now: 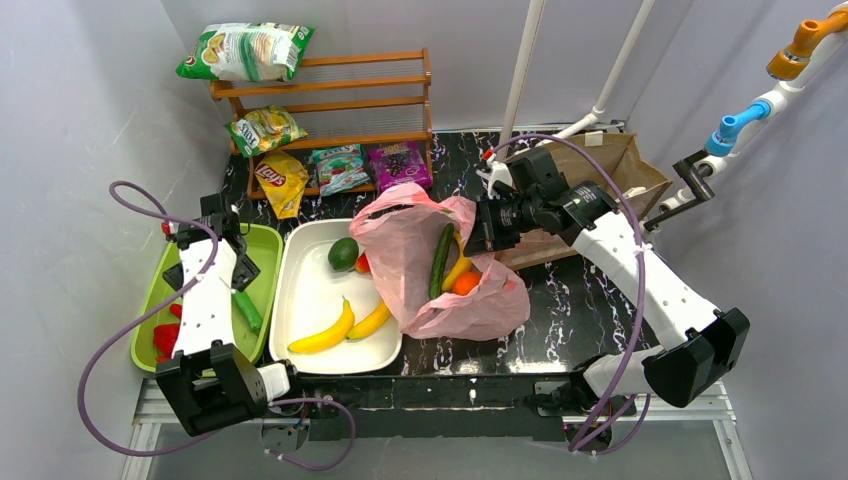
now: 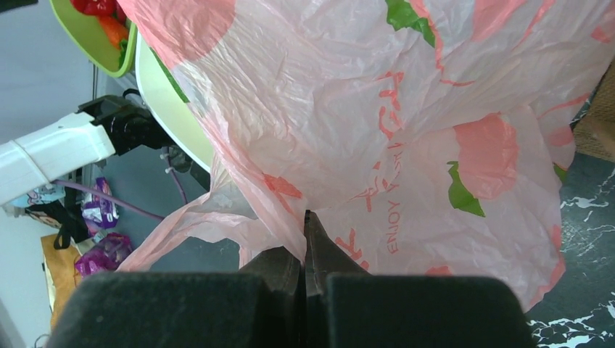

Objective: Place the food into the grocery bag and tie it

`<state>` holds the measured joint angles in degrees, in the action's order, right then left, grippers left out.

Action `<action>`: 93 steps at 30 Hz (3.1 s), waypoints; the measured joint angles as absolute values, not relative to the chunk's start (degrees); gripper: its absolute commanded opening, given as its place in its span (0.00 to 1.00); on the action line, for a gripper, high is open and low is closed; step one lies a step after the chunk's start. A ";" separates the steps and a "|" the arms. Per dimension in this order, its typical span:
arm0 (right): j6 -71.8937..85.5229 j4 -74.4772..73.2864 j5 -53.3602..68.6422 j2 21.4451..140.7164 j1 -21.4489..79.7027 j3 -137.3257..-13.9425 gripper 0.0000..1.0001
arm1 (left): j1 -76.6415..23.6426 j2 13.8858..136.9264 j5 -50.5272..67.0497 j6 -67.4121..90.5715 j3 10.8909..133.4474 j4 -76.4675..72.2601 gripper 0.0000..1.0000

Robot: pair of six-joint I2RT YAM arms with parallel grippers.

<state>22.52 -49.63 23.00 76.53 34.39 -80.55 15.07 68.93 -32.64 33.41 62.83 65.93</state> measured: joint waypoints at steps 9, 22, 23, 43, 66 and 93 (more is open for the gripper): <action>22.76 -50.63 22.92 76.62 36.03 -80.55 0.01 | 26.89 70.70 -34.30 21.98 60.38 59.99 0.98; 23.77 -52.45 23.09 77.76 36.71 -80.55 0.01 | 34.46 74.52 -34.35 13.13 55.07 48.25 0.98; 23.79 -52.77 23.09 77.87 36.80 -80.55 0.01 | 34.74 75.09 -34.81 11.66 54.24 46.52 0.98; 23.73 -57.60 22.79 84.75 37.26 -83.70 0.01 | 34.92 80.71 -41.17 -3.38 43.40 24.23 0.90; 22.17 -59.70 21.71 86.21 37.28 -86.43 0.01 | 35.09 83.44 -40.84 0.12 47.31 24.95 0.15; 22.35 -59.22 21.15 83.57 37.32 -87.29 0.01 | 34.44 74.13 -5.85 26.85 61.67 48.82 0.00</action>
<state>22.35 -59.22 21.15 83.57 37.32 -87.29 34.44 74.13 -5.85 26.85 61.67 48.82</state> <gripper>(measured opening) 0.022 0.602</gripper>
